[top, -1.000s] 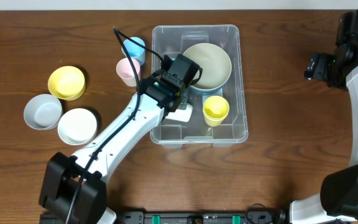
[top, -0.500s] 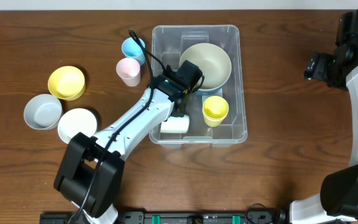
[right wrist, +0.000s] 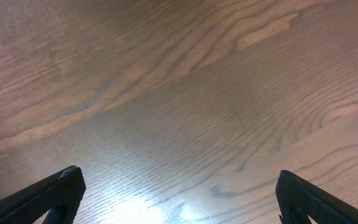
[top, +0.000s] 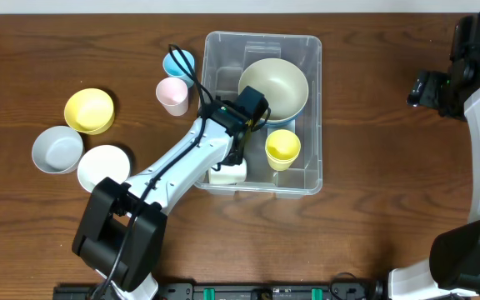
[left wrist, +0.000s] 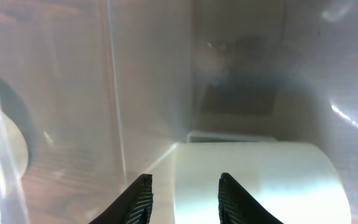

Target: Pack container

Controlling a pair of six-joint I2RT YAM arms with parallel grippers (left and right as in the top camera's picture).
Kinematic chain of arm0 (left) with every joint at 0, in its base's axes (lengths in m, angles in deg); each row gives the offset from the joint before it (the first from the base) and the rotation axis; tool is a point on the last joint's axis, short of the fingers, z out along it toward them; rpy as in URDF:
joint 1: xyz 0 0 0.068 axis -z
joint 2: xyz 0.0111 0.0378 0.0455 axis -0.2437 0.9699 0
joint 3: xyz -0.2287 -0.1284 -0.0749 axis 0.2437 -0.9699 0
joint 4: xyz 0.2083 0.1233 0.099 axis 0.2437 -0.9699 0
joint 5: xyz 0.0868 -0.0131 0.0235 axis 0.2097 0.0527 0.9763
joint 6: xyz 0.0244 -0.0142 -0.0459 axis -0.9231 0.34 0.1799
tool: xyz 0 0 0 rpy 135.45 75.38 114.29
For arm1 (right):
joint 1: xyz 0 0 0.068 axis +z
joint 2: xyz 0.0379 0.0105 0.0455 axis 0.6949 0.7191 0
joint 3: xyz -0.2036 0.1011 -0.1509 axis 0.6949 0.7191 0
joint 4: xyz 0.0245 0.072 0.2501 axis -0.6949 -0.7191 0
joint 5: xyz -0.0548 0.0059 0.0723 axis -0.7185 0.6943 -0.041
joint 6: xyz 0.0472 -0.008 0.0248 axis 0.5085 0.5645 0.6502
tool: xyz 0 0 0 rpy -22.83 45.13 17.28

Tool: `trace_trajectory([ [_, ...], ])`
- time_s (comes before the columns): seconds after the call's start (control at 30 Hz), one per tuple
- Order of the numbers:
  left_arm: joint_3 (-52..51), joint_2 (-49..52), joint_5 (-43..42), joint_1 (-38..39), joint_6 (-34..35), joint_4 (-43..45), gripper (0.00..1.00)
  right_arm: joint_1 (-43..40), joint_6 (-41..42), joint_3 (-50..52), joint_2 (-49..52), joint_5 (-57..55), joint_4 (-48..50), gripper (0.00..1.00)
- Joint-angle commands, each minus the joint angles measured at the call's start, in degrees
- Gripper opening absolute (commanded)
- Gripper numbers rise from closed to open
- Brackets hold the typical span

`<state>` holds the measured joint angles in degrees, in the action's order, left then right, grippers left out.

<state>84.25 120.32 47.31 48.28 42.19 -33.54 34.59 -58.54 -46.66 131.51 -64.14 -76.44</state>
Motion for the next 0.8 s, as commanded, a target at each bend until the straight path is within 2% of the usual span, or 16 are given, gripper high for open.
trace_trajectory([
  [0.0,0.1,-1.0,-3.6,-0.2,1.3,-0.4,0.36,-0.3,0.9,-0.8,-0.9,0.0,0.0,0.99],
  [0.33,0.4,-1.0,-11.1,-0.3,1.2,-0.8,0.36,-0.3,0.9,-0.8,-0.9,0.0,0.0,0.99],
  [0.57,1.5,-1.2,-11.3,-0.3,1.6,-1.3,0.36,-0.3,0.9,-0.8,-0.9,0.0,0.0,0.99],
  [0.77,2.1,-3.9,-11.0,-0.3,5.2,-2.1,0.36,-0.3,0.9,-0.8,-0.9,0.0,0.0,0.99],
])
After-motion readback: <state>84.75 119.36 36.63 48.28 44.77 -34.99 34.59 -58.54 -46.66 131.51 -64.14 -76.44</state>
